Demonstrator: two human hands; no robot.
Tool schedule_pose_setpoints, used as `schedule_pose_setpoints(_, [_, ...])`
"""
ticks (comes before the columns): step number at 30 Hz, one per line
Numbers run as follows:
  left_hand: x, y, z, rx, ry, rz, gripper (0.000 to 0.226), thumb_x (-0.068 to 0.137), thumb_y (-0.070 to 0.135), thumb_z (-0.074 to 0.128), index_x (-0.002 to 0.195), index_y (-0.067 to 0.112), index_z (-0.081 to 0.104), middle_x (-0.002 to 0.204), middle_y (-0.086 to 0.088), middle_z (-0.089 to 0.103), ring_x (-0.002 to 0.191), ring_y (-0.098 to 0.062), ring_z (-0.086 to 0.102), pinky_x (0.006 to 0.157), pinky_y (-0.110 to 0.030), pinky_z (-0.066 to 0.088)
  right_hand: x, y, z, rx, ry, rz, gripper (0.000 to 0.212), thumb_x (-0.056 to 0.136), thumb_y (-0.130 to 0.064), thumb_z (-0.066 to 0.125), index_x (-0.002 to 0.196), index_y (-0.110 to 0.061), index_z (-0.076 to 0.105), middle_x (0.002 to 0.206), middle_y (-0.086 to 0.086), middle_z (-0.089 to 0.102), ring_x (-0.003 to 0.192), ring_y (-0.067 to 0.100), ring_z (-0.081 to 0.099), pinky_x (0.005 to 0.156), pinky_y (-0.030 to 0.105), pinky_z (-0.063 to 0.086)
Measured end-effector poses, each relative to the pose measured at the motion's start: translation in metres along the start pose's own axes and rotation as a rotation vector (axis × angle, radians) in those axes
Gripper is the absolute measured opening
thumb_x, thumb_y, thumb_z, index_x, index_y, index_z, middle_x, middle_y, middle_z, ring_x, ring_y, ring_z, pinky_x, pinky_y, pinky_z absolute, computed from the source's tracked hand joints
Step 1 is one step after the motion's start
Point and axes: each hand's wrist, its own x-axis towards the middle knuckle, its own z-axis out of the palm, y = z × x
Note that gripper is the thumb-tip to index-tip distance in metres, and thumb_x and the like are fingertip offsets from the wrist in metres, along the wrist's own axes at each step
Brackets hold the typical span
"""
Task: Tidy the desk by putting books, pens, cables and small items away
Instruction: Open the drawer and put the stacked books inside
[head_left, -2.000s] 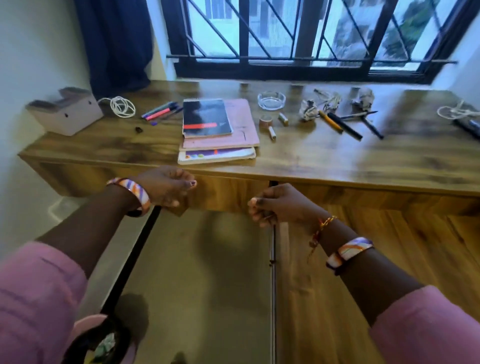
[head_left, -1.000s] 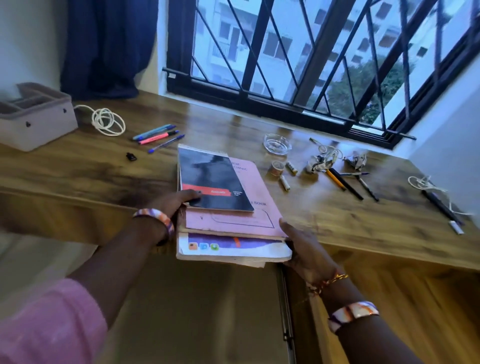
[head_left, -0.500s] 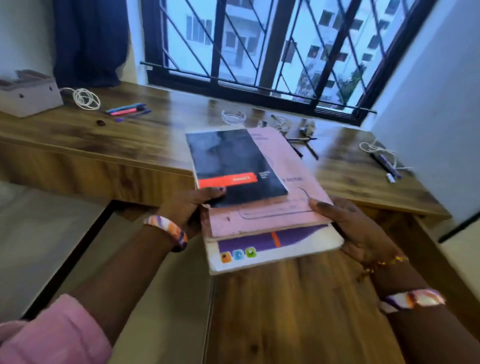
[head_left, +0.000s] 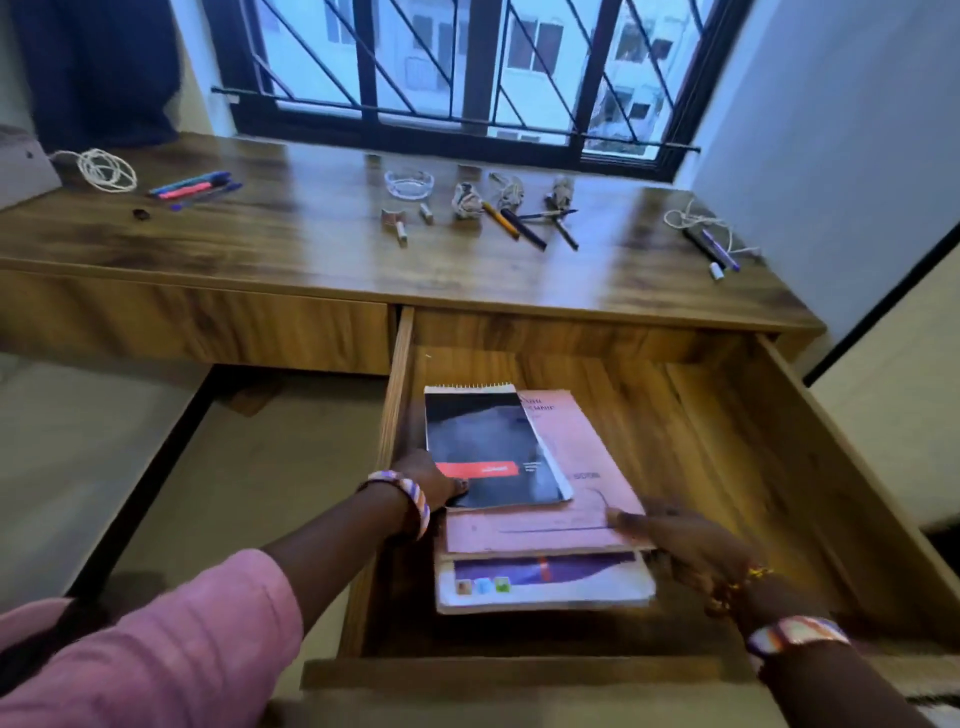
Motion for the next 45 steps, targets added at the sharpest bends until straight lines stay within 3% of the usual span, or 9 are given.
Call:
schedule_pose_setpoints(2, [-0.001,-0.005,0.002,0.241,0.042,-0.006,0.027,0.086,0.019,0.06,0.105,0.0,0.065,0.114,-0.017,0.066,0.105,-0.028,0.062,0.078,-0.028,0.047,0.015,0.006,0.017,-0.113,-0.01,0.007,0.061,0.062,-0.045,0.082,0.105,-0.006,0.063,0.086,0.008,0.072,0.073,0.019,0.068,0.06,0.026,0.056])
schedule_pose_setpoints(6, [-0.008,-0.008,0.015,0.529,0.088,0.039,0.03,0.091,0.011,0.048,0.115,-0.003,0.058,0.122,-0.018,0.06,0.112,-0.028,0.059,0.089,-0.029,0.047,0.028,0.004,0.037,-0.312,-0.046,0.067,0.015,0.083,-0.019,0.068,0.091,-0.012,0.058,0.081,0.004,0.059,0.072,0.015,0.056,0.063,0.027,0.052])
schedule_pose_setpoints(10, [-0.014,-0.014,0.024,0.732,0.022,-0.034,0.049,0.093,0.014,0.046,0.133,-0.01,0.034,0.123,-0.02,0.057,0.111,-0.029,0.059,0.09,-0.033,0.048,0.031,0.01,0.04,-0.555,-0.031,-0.002,0.038,0.078,-0.018,0.073,0.112,-0.007,0.059,0.107,0.01,0.065,0.078,0.014,0.059,0.063,0.023,0.051])
schedule_pose_setpoints(14, [-0.041,-0.01,0.027,1.028,-0.233,-0.052,0.033,0.096,0.021,0.04,0.114,-0.003,0.055,0.111,-0.016,0.061,0.102,-0.028,0.061,0.089,-0.035,0.049,0.02,0.015,0.053,-0.954,-0.03,-0.047,0.057,0.07,-0.024,0.081,0.115,-0.012,0.049,0.119,0.009,0.06,0.104,0.025,0.061,0.069,0.027,0.05])
schedule_pose_setpoints(25, [-0.053,-0.006,0.038,1.194,-0.19,0.108,0.029,0.095,0.022,0.046,0.112,0.004,0.06,0.108,-0.008,0.065,0.096,-0.02,0.063,0.082,-0.028,0.049,0.021,0.023,0.065,-1.268,0.043,-0.091,0.063,0.074,-0.036,0.075,0.122,-0.005,0.049,0.123,0.012,0.057,0.109,0.025,0.057,0.078,0.027,0.046])
schedule_pose_setpoints(29, [-0.077,-0.012,0.036,1.033,-0.203,0.242,0.04,0.091,0.041,0.049,0.109,0.007,0.061,0.107,-0.01,0.065,0.099,-0.026,0.063,0.078,-0.03,0.046,0.036,0.006,0.082,-1.173,0.151,-0.253,0.094,0.075,-0.033,0.074,0.144,-0.003,0.019,0.142,0.02,0.035,0.128,0.036,0.038,0.103,0.041,0.04])
schedule_pose_setpoints(34, [-0.115,-0.04,0.025,0.762,-0.301,0.37,0.051,0.09,0.056,0.042,0.098,0.01,0.062,0.096,-0.01,0.066,0.079,-0.023,0.058,0.067,-0.032,0.045,0.038,0.01,0.116,-1.127,0.048,-0.445,0.07,0.077,-0.027,0.073,0.134,-0.009,0.037,0.133,0.014,0.041,0.118,0.032,0.047,0.098,0.041,0.045])
schedule_pose_setpoints(38, [-0.137,-0.065,0.035,0.704,-0.128,0.389,0.04,0.093,0.045,0.042,0.129,0.026,0.046,0.127,0.0,0.051,0.112,-0.017,0.05,0.091,-0.034,0.046,0.03,0.018,0.099,-1.151,0.001,-0.412,0.083,0.071,-0.033,0.078,0.139,-0.013,0.034,0.138,0.015,0.039,0.124,0.032,0.041,0.101,0.04,0.04])
schedule_pose_setpoints(45, [-0.138,-0.068,0.053,0.828,0.083,0.434,0.037,0.095,0.036,0.04,0.13,0.023,0.04,0.125,-0.005,0.051,0.111,-0.023,0.049,0.093,-0.035,0.039,0.036,0.04,0.059,-0.46,0.15,-0.117,0.04,0.071,-0.006,0.076,0.108,0.004,0.065,0.111,0.018,0.067,0.098,0.033,0.064,0.087,0.041,0.053])
